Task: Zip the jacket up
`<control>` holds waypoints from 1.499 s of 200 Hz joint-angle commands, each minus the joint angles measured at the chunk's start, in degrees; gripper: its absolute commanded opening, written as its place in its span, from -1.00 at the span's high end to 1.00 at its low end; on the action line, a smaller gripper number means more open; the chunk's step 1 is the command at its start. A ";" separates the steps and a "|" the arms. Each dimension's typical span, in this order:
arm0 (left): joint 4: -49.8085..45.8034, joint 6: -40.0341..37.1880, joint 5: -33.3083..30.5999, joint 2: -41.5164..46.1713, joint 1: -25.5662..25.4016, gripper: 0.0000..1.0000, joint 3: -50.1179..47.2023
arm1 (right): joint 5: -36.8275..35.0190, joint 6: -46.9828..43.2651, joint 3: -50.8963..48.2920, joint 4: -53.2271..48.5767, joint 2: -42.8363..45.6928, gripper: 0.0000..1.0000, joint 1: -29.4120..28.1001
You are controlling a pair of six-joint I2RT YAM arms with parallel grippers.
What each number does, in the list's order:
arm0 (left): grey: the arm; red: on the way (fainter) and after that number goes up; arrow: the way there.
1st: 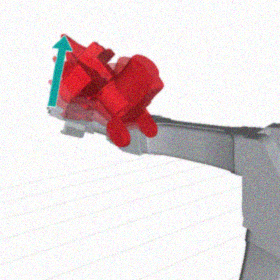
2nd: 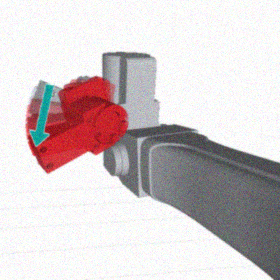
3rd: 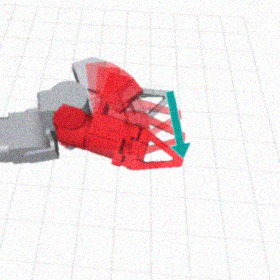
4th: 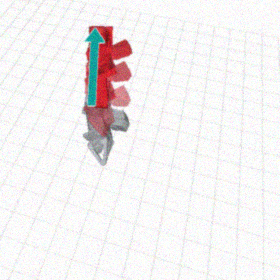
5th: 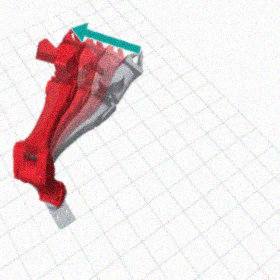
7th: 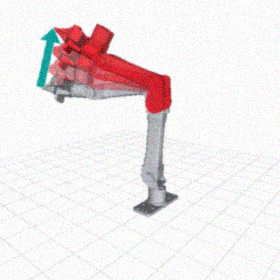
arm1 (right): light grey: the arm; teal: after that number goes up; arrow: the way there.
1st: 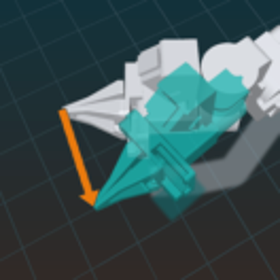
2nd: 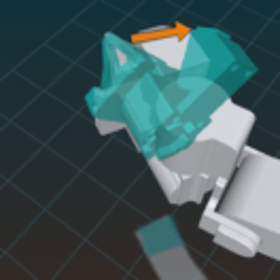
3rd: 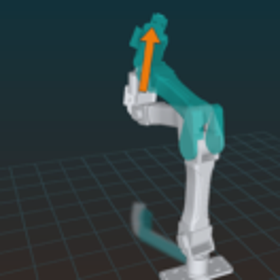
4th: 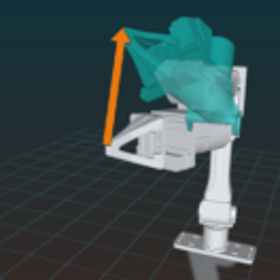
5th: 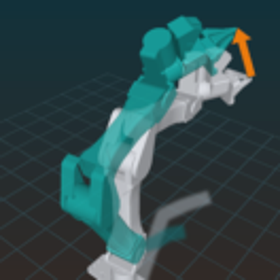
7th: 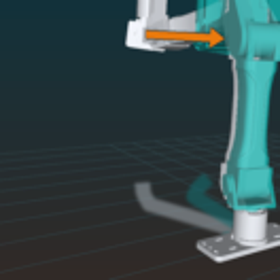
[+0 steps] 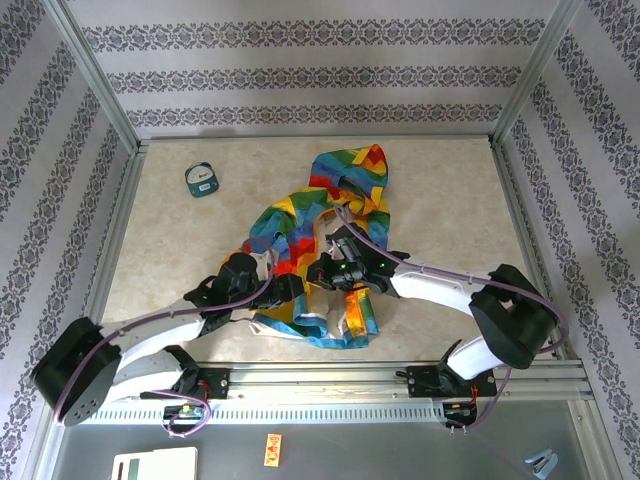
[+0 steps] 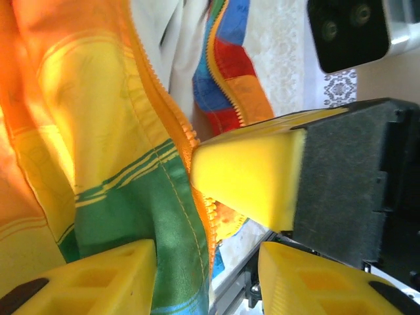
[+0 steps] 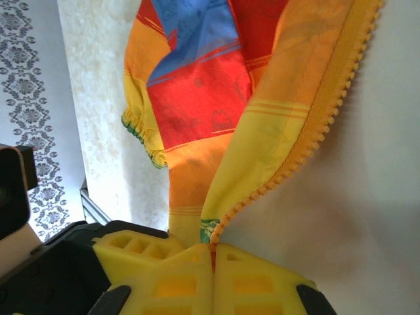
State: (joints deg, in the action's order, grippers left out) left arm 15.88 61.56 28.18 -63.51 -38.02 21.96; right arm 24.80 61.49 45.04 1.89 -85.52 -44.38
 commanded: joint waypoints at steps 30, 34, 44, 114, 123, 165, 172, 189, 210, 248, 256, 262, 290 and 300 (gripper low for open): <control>-11.97 -5.66 -1.89 7.42 1.62 0.00 3.74 | 0.08 -3.72 4.24 -5.03 2.55 1.00 0.92; -12.40 -5.66 -1.88 7.39 1.57 -0.02 3.88 | 0.01 -4.01 4.47 -5.49 2.60 1.00 0.94; -13.64 -5.98 -1.26 7.00 1.55 -0.03 4.31 | -0.23 -4.77 5.11 -6.76 2.65 1.00 0.84; -5.93 -4.06 4.42 4.90 1.11 0.17 3.13 | -3.75 -11.71 11.80 -18.39 2.32 1.00 1.14; -4.75 -3.45 4.50 5.10 0.97 0.19 2.67 | -3.63 -11.81 11.90 -18.48 2.30 1.00 1.22; -6.33 -1.90 3.77 6.63 -0.13 0.20 3.19 | -3.35 -11.70 12.20 -18.90 1.73 1.00 1.23; -8.21 -2.03 2.75 7.34 -0.57 0.20 3.86 | -3.37 -11.75 12.34 -19.02 1.73 1.00 1.22; -13.23 -2.41 -0.28 8.82 -2.00 0.20 5.55 | -3.60 -11.83 12.29 -19.22 1.75 1.00 1.10; -17.14 -1.35 -4.18 9.61 -4.48 0.20 7.18 | -3.79 -11.53 12.18 -19.37 1.74 1.00 1.08; -14.80 2.72 -9.57 7.65 -9.82 0.18 7.35 | -3.79 -11.28 12.17 -19.23 1.33 1.00 0.78; -12.94 3.97 -9.70 7.04 -10.22 0.18 6.68 | -3.71 -11.22 12.09 -19.19 1.30 1.00 0.64; -12.15 4.50 -9.78 6.60 -10.38 0.18 6.19 | -3.70 -11.12 12.03 -19.05 1.31 1.00 0.69; -10.58 5.30 -10.41 4.92 -10.85 0.18 5.01 | -3.63 -10.83 11.69 -18.99 1.39 1.00 0.63; -9.25 5.60 -10.28 4.37 -10.85 0.18 4.60 | -3.57 -10.70 11.65 -18.95 1.37 1.00 0.59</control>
State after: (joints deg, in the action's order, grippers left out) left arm 2.63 64.90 19.46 -58.19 -48.07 28.10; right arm 21.91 50.78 55.68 -16.56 -84.14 -43.64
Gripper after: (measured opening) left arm 0.411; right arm 0.051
